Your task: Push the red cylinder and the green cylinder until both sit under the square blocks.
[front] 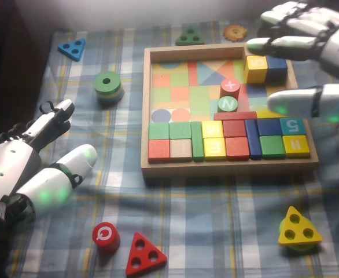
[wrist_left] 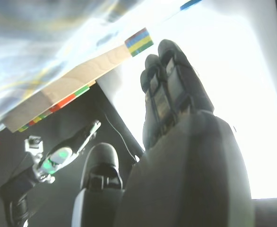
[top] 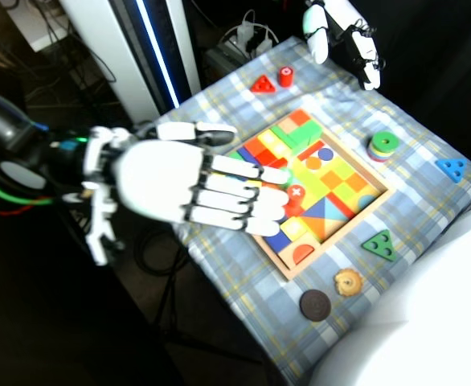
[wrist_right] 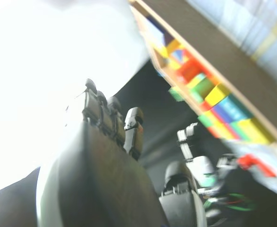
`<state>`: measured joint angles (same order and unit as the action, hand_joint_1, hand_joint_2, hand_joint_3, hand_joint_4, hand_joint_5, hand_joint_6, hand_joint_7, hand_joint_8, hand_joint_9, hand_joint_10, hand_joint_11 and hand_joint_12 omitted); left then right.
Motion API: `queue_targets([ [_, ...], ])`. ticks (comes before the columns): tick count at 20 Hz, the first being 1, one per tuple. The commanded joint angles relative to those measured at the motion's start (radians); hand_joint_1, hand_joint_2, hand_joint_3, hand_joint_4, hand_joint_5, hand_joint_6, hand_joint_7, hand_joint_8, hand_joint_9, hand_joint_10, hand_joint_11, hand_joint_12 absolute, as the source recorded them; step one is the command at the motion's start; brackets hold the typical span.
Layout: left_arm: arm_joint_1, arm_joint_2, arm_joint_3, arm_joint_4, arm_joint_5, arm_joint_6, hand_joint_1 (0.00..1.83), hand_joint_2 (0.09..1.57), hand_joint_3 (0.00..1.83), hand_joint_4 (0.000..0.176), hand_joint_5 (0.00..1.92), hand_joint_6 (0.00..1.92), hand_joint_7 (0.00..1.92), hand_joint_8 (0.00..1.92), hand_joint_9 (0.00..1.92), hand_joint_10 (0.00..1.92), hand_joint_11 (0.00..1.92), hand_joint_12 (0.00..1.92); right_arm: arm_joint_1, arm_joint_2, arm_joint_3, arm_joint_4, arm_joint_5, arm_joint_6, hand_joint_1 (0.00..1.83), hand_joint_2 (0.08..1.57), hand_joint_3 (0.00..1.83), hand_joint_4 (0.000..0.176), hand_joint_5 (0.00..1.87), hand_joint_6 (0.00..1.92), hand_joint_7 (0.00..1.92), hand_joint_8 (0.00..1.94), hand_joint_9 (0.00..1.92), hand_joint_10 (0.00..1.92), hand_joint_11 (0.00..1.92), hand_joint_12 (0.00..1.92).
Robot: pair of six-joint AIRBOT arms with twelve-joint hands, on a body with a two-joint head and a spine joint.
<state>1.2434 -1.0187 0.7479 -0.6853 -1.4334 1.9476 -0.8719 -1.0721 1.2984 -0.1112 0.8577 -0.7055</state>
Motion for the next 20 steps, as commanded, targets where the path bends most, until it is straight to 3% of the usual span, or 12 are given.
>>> queue_targets([
  [1,-0.009,-0.001,0.006,0.046,-0.113,-0.006,0.00,1.30,0.00,0.034,0.16,0.00,0.39,0.00,0.43,0.00,0.33,0.09,0.016,-0.004,0.013,0.018,0.074,0.008,0.00,1.00,0.00,0.116,0.34,0.02,0.00,0.00,0.00,0.00,0.00,0.00],
  [4,-0.009,0.000,0.007,0.046,-0.111,-0.006,0.00,1.30,0.00,0.022,0.16,0.00,0.40,0.00,0.43,0.00,0.33,0.08,0.029,-0.035,0.043,-0.007,0.040,0.021,0.00,0.93,0.00,0.120,0.41,0.01,0.00,0.00,0.00,0.00,0.00,0.00],
  [5,-0.009,-0.001,0.006,0.046,-0.110,-0.006,0.00,1.30,0.00,0.025,0.15,0.00,0.39,0.00,0.42,0.00,0.31,0.07,0.031,-0.041,0.047,-0.010,0.035,0.022,0.00,0.92,0.00,0.107,0.43,0.02,0.00,0.00,0.00,0.00,0.00,0.00],
  [8,-0.009,-0.001,0.006,0.046,-0.108,-0.006,0.00,1.30,0.00,0.033,0.15,0.00,0.37,0.00,0.40,0.00,0.31,0.07,0.033,-0.061,0.065,-0.018,0.020,0.027,0.00,0.91,0.00,0.111,0.42,0.00,0.00,0.00,0.00,0.00,0.00,0.00],
  [10,-0.009,-0.001,0.006,0.046,-0.108,-0.006,0.00,1.31,0.01,0.017,0.16,0.00,0.39,0.01,0.42,0.01,0.33,0.07,0.034,-0.067,0.069,-0.022,0.020,0.032,0.00,0.91,0.00,0.096,0.39,0.00,0.00,0.00,0.00,0.00,0.00,0.00],
  [12,-0.009,0.000,0.006,0.046,-0.107,-0.006,0.00,1.31,0.00,0.019,0.16,0.00,0.38,0.00,0.41,0.00,0.32,0.07,0.040,-0.074,0.074,-0.023,0.020,0.033,0.00,0.93,0.00,0.121,0.35,0.01,0.00,0.00,0.00,0.00,0.00,0.00],
  [15,-0.009,-0.001,0.006,0.046,-0.104,-0.006,0.00,1.31,0.00,0.025,0.15,0.00,0.38,0.00,0.40,0.00,0.32,0.06,0.052,-0.084,0.078,-0.032,0.020,0.034,0.00,0.90,0.00,0.133,0.36,0.01,0.00,0.00,0.00,0.00,0.00,0.00],
  [16,-0.009,-0.001,0.006,0.046,-0.104,-0.007,0.00,1.31,0.00,0.021,0.16,0.00,0.38,0.00,0.42,0.01,0.32,0.06,0.054,-0.090,0.080,-0.034,0.020,0.034,0.00,0.91,0.00,0.155,0.37,0.01,0.00,0.00,0.00,0.00,0.00,0.00],
  [17,-0.009,-0.001,0.007,0.046,-0.104,-0.007,0.00,1.31,0.00,0.019,0.16,0.00,0.39,0.01,0.42,0.01,0.32,0.06,0.054,-0.097,0.086,-0.035,0.019,0.034,0.00,0.92,0.00,0.158,0.37,0.01,0.00,0.00,0.00,0.00,0.00,0.00],
  [18,-0.009,-0.001,0.007,0.046,-0.104,-0.009,0.00,1.31,0.00,0.028,0.16,0.00,0.38,0.00,0.42,0.01,0.33,0.06,0.054,-0.104,0.091,-0.039,0.010,0.034,0.00,0.92,0.00,0.154,0.38,0.01,0.00,0.00,0.00,0.00,0.00,0.00],
  [19,-0.009,-0.001,0.006,0.047,-0.104,-0.012,0.00,1.30,0.00,0.038,0.16,0.00,0.38,0.00,0.41,0.00,0.34,0.07,0.054,-0.110,0.096,-0.045,-0.001,0.037,0.00,0.91,0.00,0.124,0.41,0.01,0.00,0.00,0.00,0.00,0.00,0.00],
  [20,-0.009,0.000,0.006,0.047,-0.104,-0.012,0.00,1.30,0.00,0.036,0.14,0.00,0.37,0.00,0.40,0.00,0.34,0.07,0.054,-0.112,0.098,-0.048,-0.007,0.038,0.00,0.90,0.00,0.115,0.41,0.00,0.00,0.00,0.00,0.00,0.00,0.00],
])
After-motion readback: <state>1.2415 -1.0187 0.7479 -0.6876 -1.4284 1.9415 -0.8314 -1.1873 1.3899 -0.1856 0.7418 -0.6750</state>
